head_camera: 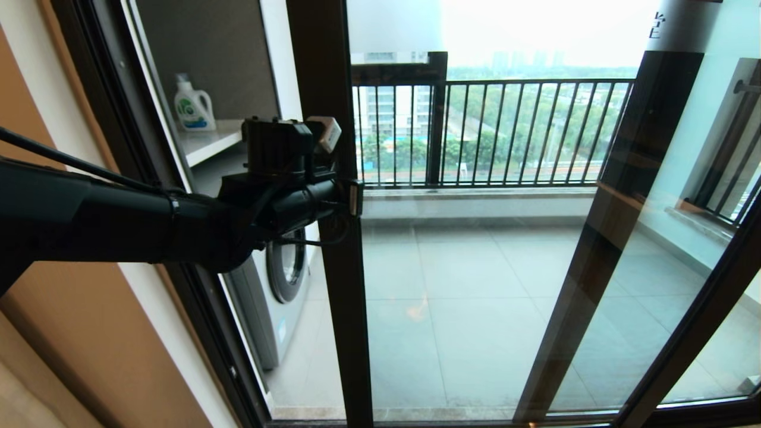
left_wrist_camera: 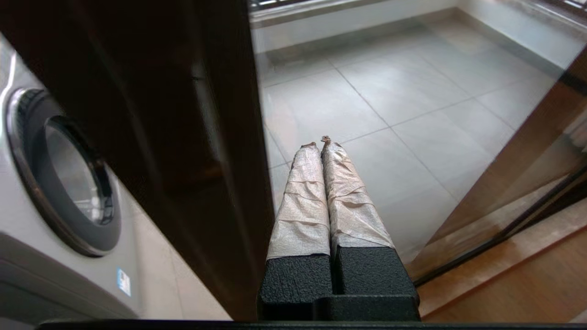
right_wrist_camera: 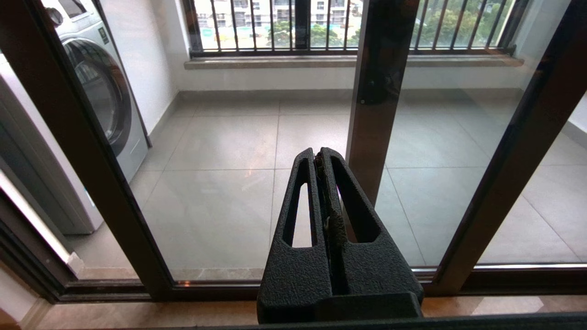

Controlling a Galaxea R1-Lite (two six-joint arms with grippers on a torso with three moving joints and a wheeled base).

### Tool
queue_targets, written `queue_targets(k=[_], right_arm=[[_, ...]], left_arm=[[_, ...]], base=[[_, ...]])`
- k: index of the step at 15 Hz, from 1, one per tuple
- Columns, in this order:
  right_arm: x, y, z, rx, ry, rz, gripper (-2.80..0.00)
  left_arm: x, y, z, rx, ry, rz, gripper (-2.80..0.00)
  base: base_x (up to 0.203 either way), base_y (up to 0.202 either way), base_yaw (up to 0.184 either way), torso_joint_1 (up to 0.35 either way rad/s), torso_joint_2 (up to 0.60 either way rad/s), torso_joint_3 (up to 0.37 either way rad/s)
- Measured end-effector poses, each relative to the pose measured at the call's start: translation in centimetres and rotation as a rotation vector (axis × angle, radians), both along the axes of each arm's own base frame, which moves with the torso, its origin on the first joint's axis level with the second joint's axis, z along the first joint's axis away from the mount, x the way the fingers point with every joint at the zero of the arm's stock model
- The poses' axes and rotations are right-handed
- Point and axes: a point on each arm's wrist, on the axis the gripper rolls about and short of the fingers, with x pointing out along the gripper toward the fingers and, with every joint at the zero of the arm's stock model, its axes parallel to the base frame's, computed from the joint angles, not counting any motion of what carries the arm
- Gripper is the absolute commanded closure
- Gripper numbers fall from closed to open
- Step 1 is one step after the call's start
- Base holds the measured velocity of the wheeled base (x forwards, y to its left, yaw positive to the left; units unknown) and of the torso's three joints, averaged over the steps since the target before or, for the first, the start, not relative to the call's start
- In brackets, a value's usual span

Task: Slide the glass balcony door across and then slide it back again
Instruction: Close the slid door

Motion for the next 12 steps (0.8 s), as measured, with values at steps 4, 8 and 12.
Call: queue_targets(k=[4,8,12], right_arm=[[0.0,0.0,0.0,0.0,0.0,0.0,0.0],[0.0,0.0,0.0,0.0,0.0,0.0,0.0],[0.0,0.0,0.0,0.0,0.0,0.0,0.0]], left_arm=[[0.3,1.0,0.0,0.008,-0.002,0.026,0.0],[0.4,1.4,0.0,0.022,-0.006,0.032,0.0],[0.5,1.5,-0.1,0.023,-0.003,0.036,0.0]], base=[[0.0,0.0,0.0,0.0,0.0,0.0],[0.0,0.0,0.0,0.0,0.0,0.0],[0.0,0.0,0.0,0.0,0.0,0.0]])
